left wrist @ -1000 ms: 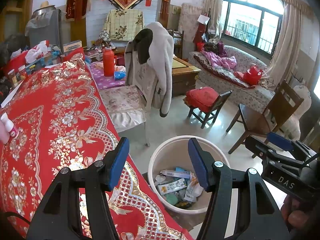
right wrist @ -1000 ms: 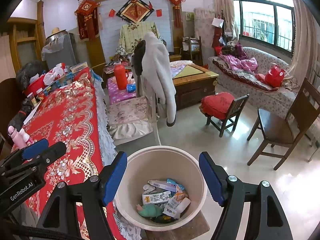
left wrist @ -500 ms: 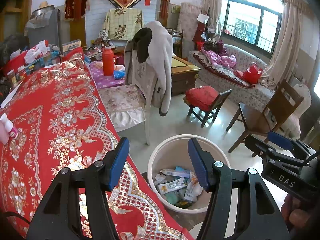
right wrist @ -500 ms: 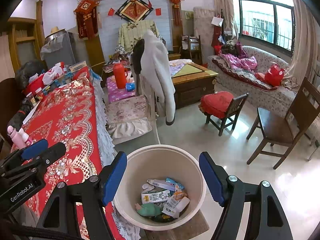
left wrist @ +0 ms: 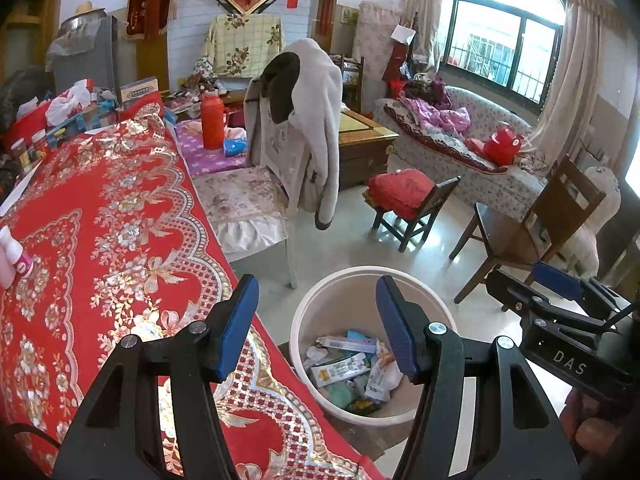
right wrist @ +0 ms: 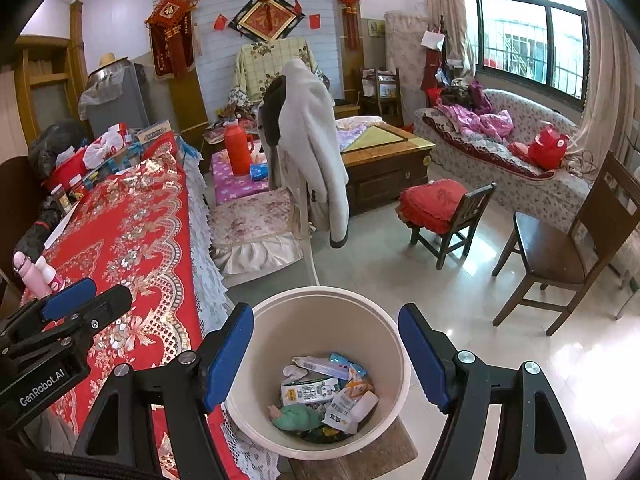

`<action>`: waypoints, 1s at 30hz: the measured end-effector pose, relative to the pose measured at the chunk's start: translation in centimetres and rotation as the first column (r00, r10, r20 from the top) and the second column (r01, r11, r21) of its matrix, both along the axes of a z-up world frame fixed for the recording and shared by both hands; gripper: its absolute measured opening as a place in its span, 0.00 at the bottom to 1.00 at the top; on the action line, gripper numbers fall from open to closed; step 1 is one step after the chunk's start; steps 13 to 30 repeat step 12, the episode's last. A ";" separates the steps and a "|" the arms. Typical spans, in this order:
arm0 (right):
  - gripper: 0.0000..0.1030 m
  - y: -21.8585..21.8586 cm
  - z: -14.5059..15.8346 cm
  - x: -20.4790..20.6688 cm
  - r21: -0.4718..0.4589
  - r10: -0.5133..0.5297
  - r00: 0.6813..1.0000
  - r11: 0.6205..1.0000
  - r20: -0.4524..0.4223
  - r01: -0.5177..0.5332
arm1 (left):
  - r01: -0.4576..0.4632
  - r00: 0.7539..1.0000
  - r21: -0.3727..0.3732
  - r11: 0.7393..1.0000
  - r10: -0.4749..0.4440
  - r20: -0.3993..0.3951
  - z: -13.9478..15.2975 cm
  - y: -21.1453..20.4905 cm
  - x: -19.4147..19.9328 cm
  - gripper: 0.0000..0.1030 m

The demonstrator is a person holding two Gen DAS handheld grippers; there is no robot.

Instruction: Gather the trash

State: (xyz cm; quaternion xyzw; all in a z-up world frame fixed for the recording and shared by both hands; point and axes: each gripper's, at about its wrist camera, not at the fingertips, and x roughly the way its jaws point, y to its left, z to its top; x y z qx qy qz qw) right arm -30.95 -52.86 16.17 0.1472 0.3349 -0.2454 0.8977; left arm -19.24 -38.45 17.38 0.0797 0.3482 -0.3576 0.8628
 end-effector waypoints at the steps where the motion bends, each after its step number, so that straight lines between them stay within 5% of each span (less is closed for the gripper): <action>1: 0.71 0.0 0.1 0.1 -0.001 0.000 1.000 1.000 0.000 0.000 | 0.003 1.000 0.001 1.000 -0.003 -0.002 -0.1 0.0 0.0 0.58; 30: 0.71 0.0 -1.2 -0.7 0.003 0.009 1.000 1.000 -0.016 -0.009 | 0.001 1.000 -0.002 1.000 -0.001 -0.021 -0.6 0.6 0.6 0.58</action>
